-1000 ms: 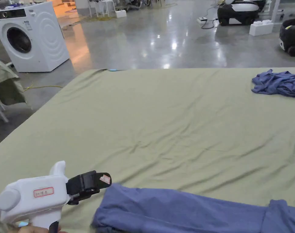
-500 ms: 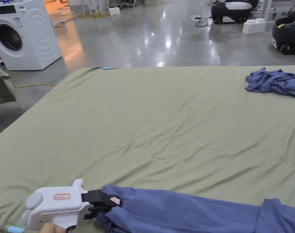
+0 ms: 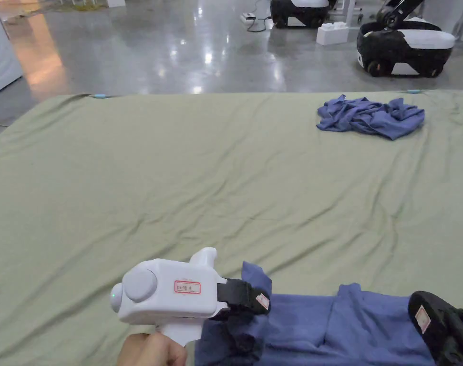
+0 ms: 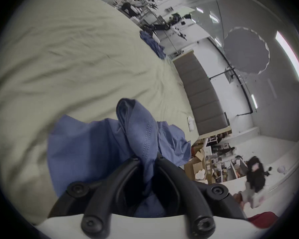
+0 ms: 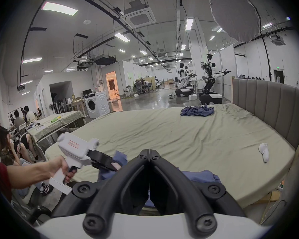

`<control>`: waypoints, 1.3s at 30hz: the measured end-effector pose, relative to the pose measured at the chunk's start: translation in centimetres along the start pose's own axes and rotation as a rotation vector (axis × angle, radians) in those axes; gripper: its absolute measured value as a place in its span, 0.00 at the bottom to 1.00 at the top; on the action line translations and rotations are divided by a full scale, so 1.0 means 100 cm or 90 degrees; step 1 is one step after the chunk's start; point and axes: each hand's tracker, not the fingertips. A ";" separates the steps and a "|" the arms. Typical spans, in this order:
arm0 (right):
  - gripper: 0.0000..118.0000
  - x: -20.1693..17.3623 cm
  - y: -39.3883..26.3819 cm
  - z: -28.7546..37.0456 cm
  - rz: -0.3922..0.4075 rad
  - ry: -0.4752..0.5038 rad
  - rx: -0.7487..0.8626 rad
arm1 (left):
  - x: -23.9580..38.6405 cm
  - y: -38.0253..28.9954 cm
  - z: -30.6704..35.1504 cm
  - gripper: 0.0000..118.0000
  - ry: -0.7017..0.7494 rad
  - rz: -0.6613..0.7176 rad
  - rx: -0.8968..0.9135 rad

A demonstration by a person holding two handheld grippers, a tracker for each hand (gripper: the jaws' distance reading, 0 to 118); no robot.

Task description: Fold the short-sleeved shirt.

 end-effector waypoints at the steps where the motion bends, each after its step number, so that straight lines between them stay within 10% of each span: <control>1: 0.02 0.000 0.000 0.000 -0.001 -0.003 -0.001 | 0.003 -0.004 -0.017 0.10 0.010 -0.007 -0.025; 4: 0.02 0.038 0.003 0.015 -0.003 -0.011 -0.001 | 0.004 -0.012 -0.052 0.70 0.063 -0.056 -0.087; 9: 0.02 0.057 0.002 0.026 -0.016 -0.027 0.000 | 0.018 -0.016 -0.044 0.73 0.036 -0.021 -0.037; 13: 0.02 0.059 0.008 0.028 -0.042 -0.030 0.001 | 0.030 -0.022 0.033 0.73 -0.006 -0.058 0.265; 15: 0.02 0.066 0.003 0.031 -0.047 -0.032 -0.002 | 0.040 -0.035 0.052 0.58 0.205 -0.171 0.315; 16: 0.02 0.067 0.003 0.030 -0.049 -0.029 -0.004 | 0.047 -0.038 0.046 0.04 0.313 -0.246 0.283; 17: 0.02 0.068 0.002 0.030 -0.051 -0.025 -0.007 | 0.051 -0.046 0.038 0.00 0.388 -0.321 0.283; 32: 0.02 0.077 -0.007 0.034 -0.065 -0.034 -0.033 | 0.085 -0.132 -0.125 0.00 0.375 -0.492 0.177; 39: 0.02 0.075 -0.006 0.032 -0.060 -0.033 -0.038 | 0.095 -0.104 -0.087 0.00 0.128 -0.296 0.221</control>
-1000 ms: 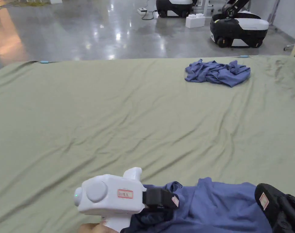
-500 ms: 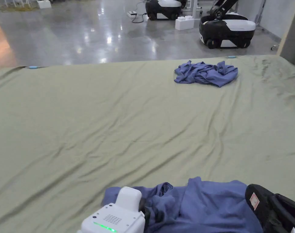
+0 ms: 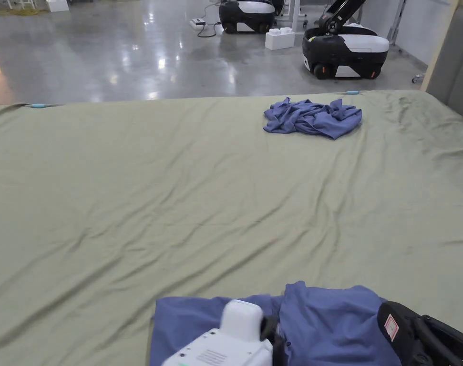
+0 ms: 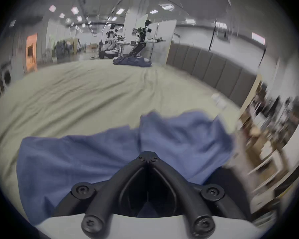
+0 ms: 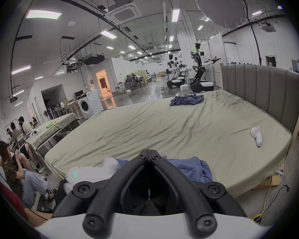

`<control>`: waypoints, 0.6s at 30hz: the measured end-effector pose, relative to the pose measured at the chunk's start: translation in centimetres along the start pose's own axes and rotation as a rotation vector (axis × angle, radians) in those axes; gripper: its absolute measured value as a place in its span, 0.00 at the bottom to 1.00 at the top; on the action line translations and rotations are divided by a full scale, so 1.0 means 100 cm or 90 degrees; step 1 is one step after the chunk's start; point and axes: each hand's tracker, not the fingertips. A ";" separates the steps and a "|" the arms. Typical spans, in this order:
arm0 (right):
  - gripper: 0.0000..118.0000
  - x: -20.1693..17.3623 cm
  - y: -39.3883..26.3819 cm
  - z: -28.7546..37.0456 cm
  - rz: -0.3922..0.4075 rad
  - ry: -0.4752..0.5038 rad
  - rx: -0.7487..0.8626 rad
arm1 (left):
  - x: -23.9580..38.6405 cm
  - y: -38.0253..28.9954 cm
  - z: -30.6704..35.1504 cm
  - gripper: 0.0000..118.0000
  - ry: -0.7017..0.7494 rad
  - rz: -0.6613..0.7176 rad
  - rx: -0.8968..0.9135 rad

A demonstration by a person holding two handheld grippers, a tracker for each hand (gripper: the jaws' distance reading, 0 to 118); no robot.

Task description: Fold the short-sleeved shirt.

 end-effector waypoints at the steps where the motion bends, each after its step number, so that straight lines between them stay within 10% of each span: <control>1: 0.02 0.000 0.001 0.000 0.003 0.003 0.004 | -0.008 0.019 0.026 0.00 -0.029 0.058 0.063; 4: 0.02 -0.002 0.003 -0.008 0.006 0.005 0.004 | -0.033 0.078 0.115 0.00 -0.083 0.070 0.184; 9: 0.02 -0.011 0.006 -0.027 0.050 -0.020 0.039 | -0.071 0.127 0.248 0.00 0.191 -0.074 0.270; 18: 0.02 -0.025 0.011 -0.049 0.062 0.001 0.033 | -0.113 0.105 0.282 0.00 0.261 0.015 0.189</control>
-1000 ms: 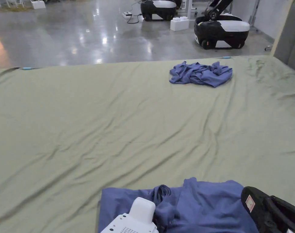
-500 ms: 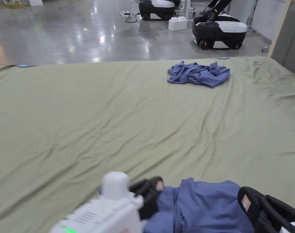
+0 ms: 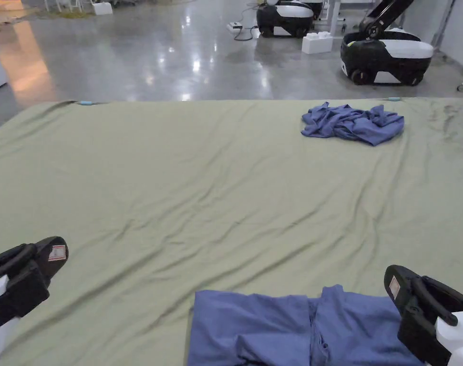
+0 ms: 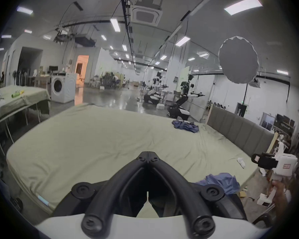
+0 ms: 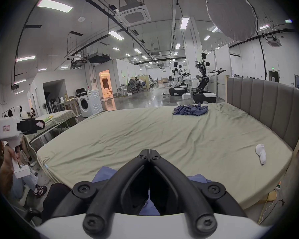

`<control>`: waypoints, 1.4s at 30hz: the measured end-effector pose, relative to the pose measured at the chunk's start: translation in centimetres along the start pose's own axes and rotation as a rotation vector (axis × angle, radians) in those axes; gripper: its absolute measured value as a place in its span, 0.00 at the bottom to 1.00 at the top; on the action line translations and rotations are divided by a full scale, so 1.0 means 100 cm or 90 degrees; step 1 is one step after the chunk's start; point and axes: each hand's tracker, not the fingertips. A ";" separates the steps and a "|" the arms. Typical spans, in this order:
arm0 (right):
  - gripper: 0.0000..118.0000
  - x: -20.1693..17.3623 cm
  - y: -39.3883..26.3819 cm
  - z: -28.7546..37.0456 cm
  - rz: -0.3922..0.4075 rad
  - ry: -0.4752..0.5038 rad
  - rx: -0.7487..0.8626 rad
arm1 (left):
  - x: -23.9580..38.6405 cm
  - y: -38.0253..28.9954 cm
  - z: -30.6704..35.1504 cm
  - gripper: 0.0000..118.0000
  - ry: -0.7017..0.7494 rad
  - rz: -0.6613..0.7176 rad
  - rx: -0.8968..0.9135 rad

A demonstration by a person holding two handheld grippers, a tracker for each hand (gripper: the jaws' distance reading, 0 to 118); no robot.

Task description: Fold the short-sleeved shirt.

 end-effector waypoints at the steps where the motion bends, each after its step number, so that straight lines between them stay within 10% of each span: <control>1: 0.02 0.000 0.001 0.000 0.002 0.003 -0.003 | -0.003 0.000 -0.012 0.13 -0.038 0.038 -0.044; 3: 0.02 -0.001 0.001 0.000 -0.007 0.019 -0.010 | -0.023 -0.007 -0.055 0.81 -0.245 0.249 -0.152; 4: 0.02 -0.001 0.001 0.000 -0.013 0.027 -0.011 | -0.031 -0.018 -0.083 1.00 -0.345 0.309 -0.202; 9: 0.02 -0.001 0.000 0.003 -0.025 0.036 -0.016 | -0.046 -0.111 -0.209 1.00 -0.339 0.437 -0.513; 18: 0.02 -0.002 -0.003 0.006 -0.027 0.042 -0.038 | -0.019 -0.152 -0.257 1.00 -0.402 0.455 -0.562; 19: 0.02 -0.002 -0.003 0.006 -0.027 0.041 -0.041 | -0.020 -0.154 -0.258 0.79 -0.397 0.465 -0.556; 20: 0.02 -0.002 -0.003 0.006 -0.028 0.042 -0.043 | -0.021 -0.159 -0.260 0.18 -0.380 0.461 -0.560; 21: 0.02 -0.002 -0.002 0.006 -0.029 0.043 -0.044 | -0.034 -0.152 -0.258 0.07 -0.379 0.469 -0.544; 27: 0.02 -0.005 0.006 0.012 -0.016 0.041 -0.041 | -0.097 -0.104 -0.242 0.07 -0.318 0.497 -0.496; 34: 0.02 -0.010 0.004 0.004 -0.006 0.051 -0.048 | -0.159 -0.004 -0.175 0.07 -0.060 0.298 -0.514; 42: 0.02 -0.016 0.002 0.000 -0.022 0.070 -0.050 | -0.028 0.014 -0.207 0.07 -0.157 0.143 -0.534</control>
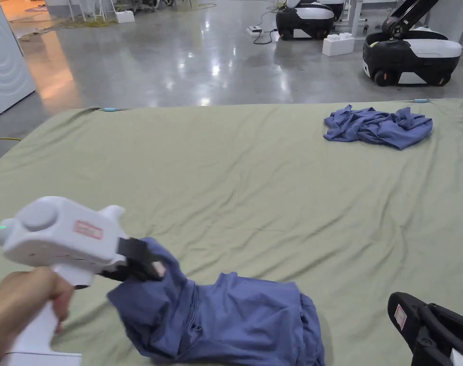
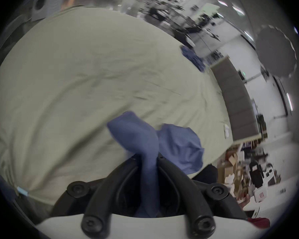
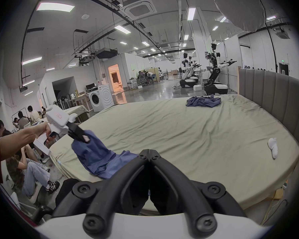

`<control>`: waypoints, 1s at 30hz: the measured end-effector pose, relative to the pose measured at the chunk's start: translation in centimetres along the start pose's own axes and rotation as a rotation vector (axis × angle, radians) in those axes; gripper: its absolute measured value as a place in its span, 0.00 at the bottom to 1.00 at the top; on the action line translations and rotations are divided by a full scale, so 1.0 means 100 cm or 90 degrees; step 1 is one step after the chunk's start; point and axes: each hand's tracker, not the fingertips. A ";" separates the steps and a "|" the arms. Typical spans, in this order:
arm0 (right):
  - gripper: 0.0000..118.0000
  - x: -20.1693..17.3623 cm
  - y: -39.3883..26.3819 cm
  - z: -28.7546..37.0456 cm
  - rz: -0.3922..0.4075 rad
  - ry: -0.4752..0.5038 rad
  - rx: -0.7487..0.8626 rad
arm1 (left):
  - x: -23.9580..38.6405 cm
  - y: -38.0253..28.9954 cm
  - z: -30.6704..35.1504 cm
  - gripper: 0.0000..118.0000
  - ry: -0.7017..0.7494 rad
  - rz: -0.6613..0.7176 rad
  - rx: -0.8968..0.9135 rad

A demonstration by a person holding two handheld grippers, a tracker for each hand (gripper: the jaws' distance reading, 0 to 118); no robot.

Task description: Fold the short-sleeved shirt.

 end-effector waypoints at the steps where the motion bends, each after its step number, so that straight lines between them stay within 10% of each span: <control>1: 0.02 0.001 -0.001 0.000 -0.001 -0.001 0.000 | 0.015 0.001 -0.019 0.07 -0.013 -0.016 -0.023; 9: 0.02 0.019 -0.008 0.007 -0.020 -0.032 -0.028 | 0.089 -0.010 -0.173 0.09 -0.098 -0.051 -0.122; 12: 0.02 0.030 -0.010 0.010 -0.034 -0.035 -0.027 | 0.073 -0.022 -0.206 0.52 -0.127 0.019 -0.123; 18: 0.02 0.040 -0.008 0.021 -0.043 -0.047 -0.027 | 0.065 -0.030 -0.112 0.72 -0.149 0.003 0.116; 20: 0.02 0.042 -0.008 0.021 -0.049 -0.051 -0.025 | 0.066 -0.056 -0.071 0.66 -0.103 -0.027 0.311; 22: 0.02 0.042 -0.008 0.020 -0.057 -0.050 -0.025 | 0.070 -0.080 -0.064 0.00 -0.008 -0.118 0.428; 24: 0.02 0.042 -0.009 0.017 -0.068 -0.044 -0.029 | 0.085 -0.105 -0.088 0.00 0.119 -0.185 0.455; 30: 0.02 0.044 -0.010 0.012 -0.078 -0.034 -0.043 | 0.116 -0.142 -0.190 0.00 0.034 -0.291 0.349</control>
